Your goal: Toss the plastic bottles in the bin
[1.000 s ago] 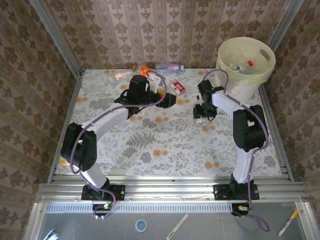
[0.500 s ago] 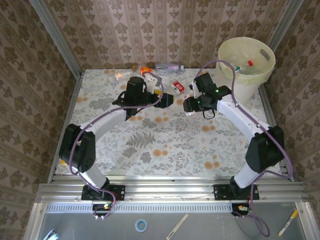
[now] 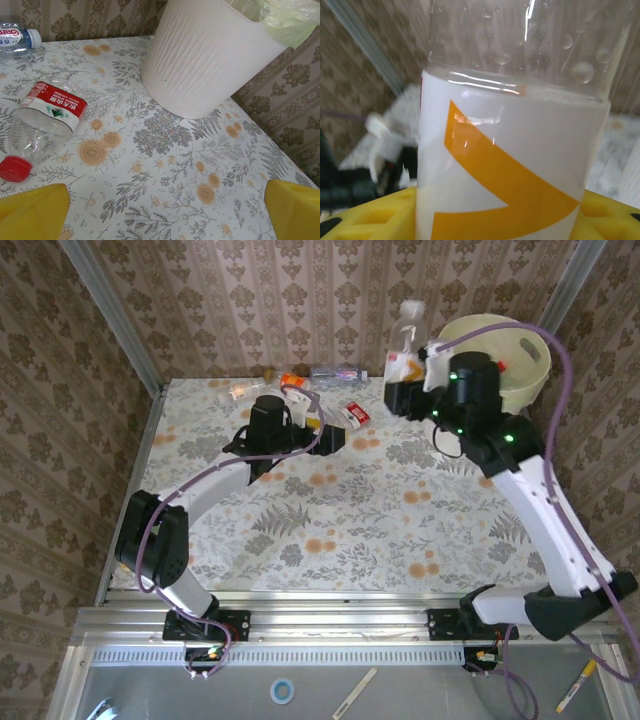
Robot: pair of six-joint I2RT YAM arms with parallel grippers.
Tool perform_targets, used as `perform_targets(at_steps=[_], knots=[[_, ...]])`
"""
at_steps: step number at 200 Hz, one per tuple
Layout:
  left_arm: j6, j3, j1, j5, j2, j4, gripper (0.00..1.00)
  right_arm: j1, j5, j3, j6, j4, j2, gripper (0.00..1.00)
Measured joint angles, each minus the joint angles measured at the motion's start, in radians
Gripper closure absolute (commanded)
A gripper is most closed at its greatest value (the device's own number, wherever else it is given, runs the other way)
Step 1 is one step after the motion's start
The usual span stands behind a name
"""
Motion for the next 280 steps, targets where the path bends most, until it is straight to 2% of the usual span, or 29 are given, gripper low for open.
perform_targets(at_steps=[47, 76, 112, 137, 151, 162, 179, 196, 210, 231, 253, 280], knots=[[0.002, 0.014, 0.037, 0.006, 0.008, -0.002, 0.0, 0.0, 0.145, 0.003, -0.137, 0.253, -0.143, 0.76], [0.016, 0.048, 0.065, 0.01, 0.028, -0.014, 0.0, 0.0, 0.211, -0.005, -0.218, 0.372, -0.177, 0.77], [0.04, 0.096, 0.087, 0.027, 0.055, -0.023, 0.0, -0.012, 0.247, 0.008, -0.272, 0.407, -0.159, 0.77], [0.058, 0.132, 0.109, 0.039, 0.09, -0.036, 0.0, -0.063, 0.256, 0.052, -0.271, 0.389, -0.111, 0.8], [0.068, 0.161, 0.12, 0.043, 0.119, -0.051, 0.0, -0.129, 0.259, 0.123, -0.245, 0.332, -0.053, 0.78], [0.077, 0.19, 0.127, 0.045, 0.147, -0.064, 0.0, -0.194, 0.261, 0.216, -0.205, 0.257, 0.018, 0.71], [0.09, 0.25, 0.132, 0.043, 0.202, -0.085, 0.0, -0.285, 0.276, 0.452, -0.126, 0.084, 0.187, 0.42], [0.105, 0.327, 0.133, 0.036, 0.272, -0.119, 0.0, -0.348, 0.274, 0.706, -0.04, -0.122, 0.386, 0.23], [0.117, 0.393, 0.133, 0.026, 0.331, -0.155, 0.0, -0.367, 0.274, 0.85, -0.008, -0.263, 0.52, 0.21], [0.135, 0.491, 0.133, -0.003, 0.426, -0.222, 0.0, -0.354, 0.27, 0.919, 0.024, -0.411, 0.623, 0.19], [0.149, 0.581, 0.133, -0.034, 0.516, -0.303, 0.0, -0.344, 0.253, 0.925, 0.049, -0.508, 0.641, 0.18], [0.167, 0.663, 0.132, -0.067, 0.601, -0.395, 0.0, -0.342, 0.208, 0.936, 0.066, -0.546, 0.618, 0.17]])
